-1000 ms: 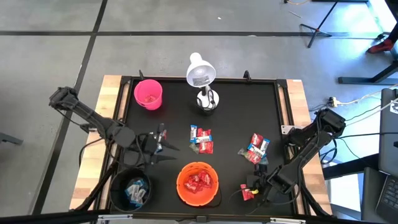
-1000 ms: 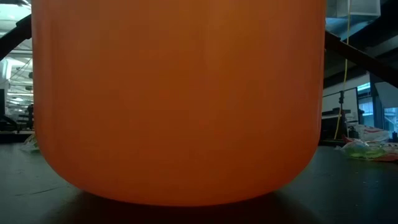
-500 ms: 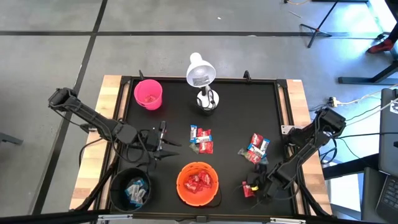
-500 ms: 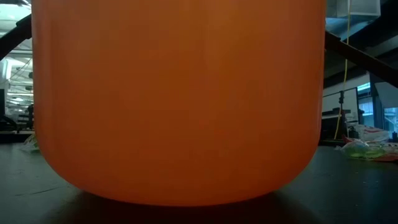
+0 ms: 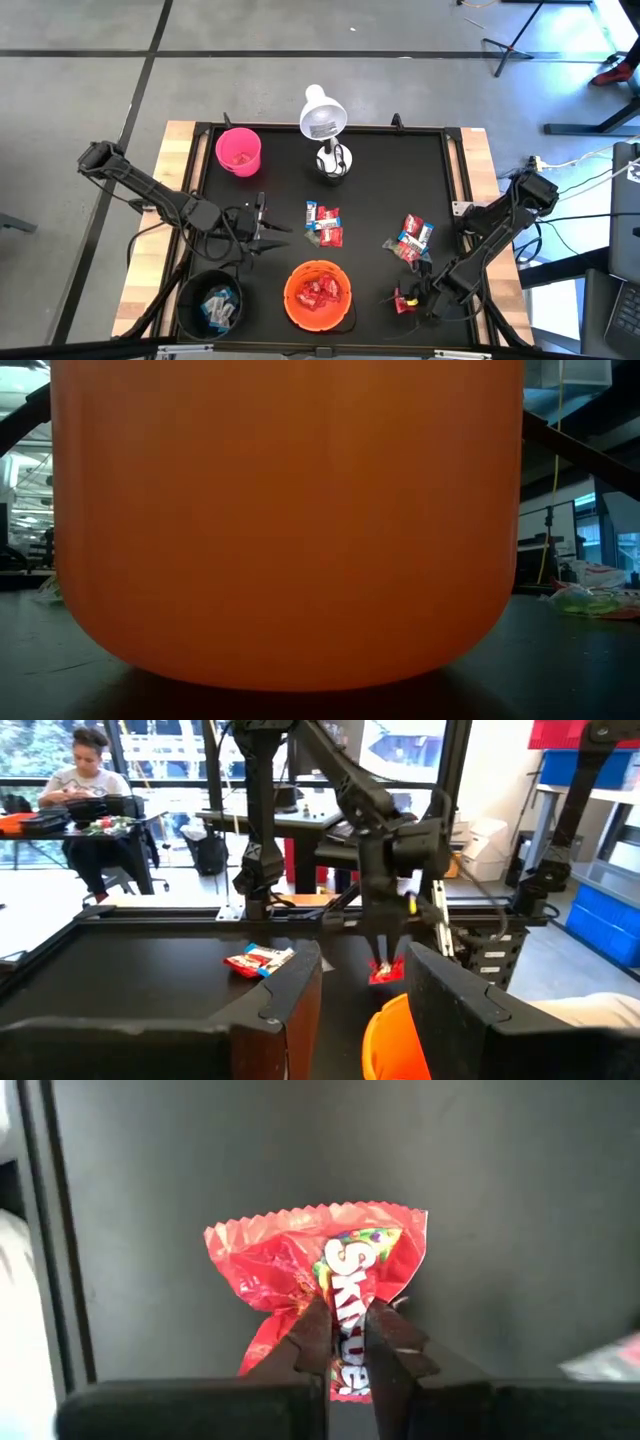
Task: Sort candy
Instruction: Put the red candy into the orange bucket
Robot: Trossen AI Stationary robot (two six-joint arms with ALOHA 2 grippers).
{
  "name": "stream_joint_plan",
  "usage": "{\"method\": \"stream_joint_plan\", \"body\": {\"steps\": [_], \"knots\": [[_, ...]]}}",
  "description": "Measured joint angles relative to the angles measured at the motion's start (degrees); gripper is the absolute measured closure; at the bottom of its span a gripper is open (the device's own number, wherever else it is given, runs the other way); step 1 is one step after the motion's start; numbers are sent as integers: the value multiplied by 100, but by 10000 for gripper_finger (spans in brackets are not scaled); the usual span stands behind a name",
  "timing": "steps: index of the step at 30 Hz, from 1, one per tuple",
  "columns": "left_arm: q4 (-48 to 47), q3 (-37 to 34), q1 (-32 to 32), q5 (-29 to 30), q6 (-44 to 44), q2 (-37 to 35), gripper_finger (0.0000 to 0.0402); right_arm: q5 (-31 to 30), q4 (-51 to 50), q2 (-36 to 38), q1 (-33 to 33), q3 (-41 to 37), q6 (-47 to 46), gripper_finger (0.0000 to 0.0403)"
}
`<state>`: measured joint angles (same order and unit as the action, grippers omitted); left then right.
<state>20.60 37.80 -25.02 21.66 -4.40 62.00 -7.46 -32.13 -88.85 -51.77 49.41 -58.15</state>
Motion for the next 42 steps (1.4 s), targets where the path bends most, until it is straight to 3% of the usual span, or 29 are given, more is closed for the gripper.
{"method": "stream_joint_plan", "body": {"steps": [7,17,19,22,26,34,39,42], "knots": [[1,0,0,32,2,5,266,-890,-1092,339,2,764,361,371],[789,0,245,-48,-254,491,266,-3992,-1677,592,65,2149,1969,368],[1009,0,359,-254,-256,654,262,-4285,-1526,592,195,2320,2323,370],[1392,0,493,-614,-258,905,247,-4235,-1059,592,519,2431,2945,372],[1858,0,567,-923,-258,1197,220,-3526,-352,590,996,2432,3670,371],[1957,0,568,-565,-254,1342,195,-2294,716,502,1633,2432,4384,371],[1946,0,577,-464,-113,1342,197,-1431,1554,49,1742,2432,4799,371],[1878,0,577,-460,-105,1342,197,-1285,1858,-261,1773,2432,4970,371]]}}
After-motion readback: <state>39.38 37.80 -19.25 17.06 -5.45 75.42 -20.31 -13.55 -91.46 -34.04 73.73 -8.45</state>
